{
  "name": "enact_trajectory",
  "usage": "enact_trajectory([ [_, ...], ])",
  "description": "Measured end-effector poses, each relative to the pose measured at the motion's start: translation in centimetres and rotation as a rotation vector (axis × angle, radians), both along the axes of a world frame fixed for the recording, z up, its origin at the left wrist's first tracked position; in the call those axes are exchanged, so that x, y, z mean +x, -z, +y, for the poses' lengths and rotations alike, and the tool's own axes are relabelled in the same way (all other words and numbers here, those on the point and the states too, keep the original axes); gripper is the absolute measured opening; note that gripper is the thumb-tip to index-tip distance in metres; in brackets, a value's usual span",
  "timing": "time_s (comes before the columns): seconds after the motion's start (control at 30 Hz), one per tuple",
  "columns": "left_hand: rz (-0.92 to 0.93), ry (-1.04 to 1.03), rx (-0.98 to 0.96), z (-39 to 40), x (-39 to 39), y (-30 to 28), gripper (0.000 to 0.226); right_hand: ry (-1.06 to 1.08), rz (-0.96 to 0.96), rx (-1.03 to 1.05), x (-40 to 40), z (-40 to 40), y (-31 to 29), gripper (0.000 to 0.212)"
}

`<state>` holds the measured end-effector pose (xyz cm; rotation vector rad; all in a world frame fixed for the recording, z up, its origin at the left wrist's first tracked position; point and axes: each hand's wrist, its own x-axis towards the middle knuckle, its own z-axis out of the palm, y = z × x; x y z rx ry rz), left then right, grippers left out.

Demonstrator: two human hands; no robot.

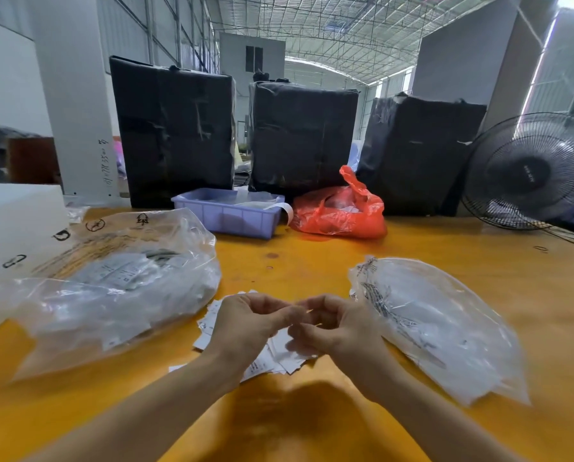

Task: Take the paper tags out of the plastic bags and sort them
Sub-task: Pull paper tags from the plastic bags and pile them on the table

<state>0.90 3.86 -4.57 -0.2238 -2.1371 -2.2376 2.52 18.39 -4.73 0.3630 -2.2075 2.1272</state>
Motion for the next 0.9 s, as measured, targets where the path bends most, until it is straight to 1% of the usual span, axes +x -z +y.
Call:
enact_trajectory([
  [0.07,0.004,-0.018,0.015,0.1,0.0,0.1,0.044,-0.016,-0.009,-0.007,0.1,0.0,0.1,0.023],
  [0.13,-0.008,-0.020,0.043,0.1,-0.2,0.3,0.045,-0.015,-0.011,-0.030,0.0,-0.1,0.1,0.024],
  [0.2,-0.048,-0.008,0.096,0.1,-0.4,0.5,0.045,0.010,-0.017,-0.091,-0.1,-0.1,0.1,0.029],
  [0.3,-0.099,0.017,0.159,0.1,-0.5,0.6,0.036,0.045,-0.040,-0.165,-0.2,0.1,-0.1,0.036],
  [0.43,-0.054,-0.036,0.149,0.0,-0.6,0.6,0.026,-0.009,-0.110,-0.107,-0.2,0.0,0.0,0.042],
  [0.5,-0.043,-0.016,0.185,0.0,-0.7,0.7,0.030,-0.001,-0.120,-0.127,-0.3,-0.1,0.1,0.039],
  [0.6,-0.050,0.011,0.224,0.2,-0.5,0.9,0.032,0.107,-0.079,-0.159,-0.6,0.3,0.0,0.029],
  [0.67,-0.066,0.015,0.154,0.3,-0.4,1.0,0.038,0.192,-0.001,-0.096,-0.8,0.7,-0.1,0.021],
  [0.7,-0.047,0.016,0.065,0.2,-0.4,1.1,0.045,0.228,0.059,-0.015,-0.8,0.8,-0.2,0.019],
  [0.8,0.129,0.028,-0.317,0.0,-0.5,1.4,0.065,0.284,0.279,0.334,-0.7,1.0,-0.3,0.021],
  [0.83,0.194,0.038,-0.415,0.0,-0.5,1.5,0.064,0.265,0.330,0.416,-0.5,0.9,-0.3,0.023],
  [0.87,0.245,0.047,-0.460,0.0,-0.4,1.5,0.055,0.236,0.368,0.463,-0.4,0.7,-0.3,0.025],
  [0.9,0.275,0.051,-0.446,0.0,-0.4,1.4,0.040,0.218,0.399,0.486,-0.4,0.6,-0.3,0.025],
])
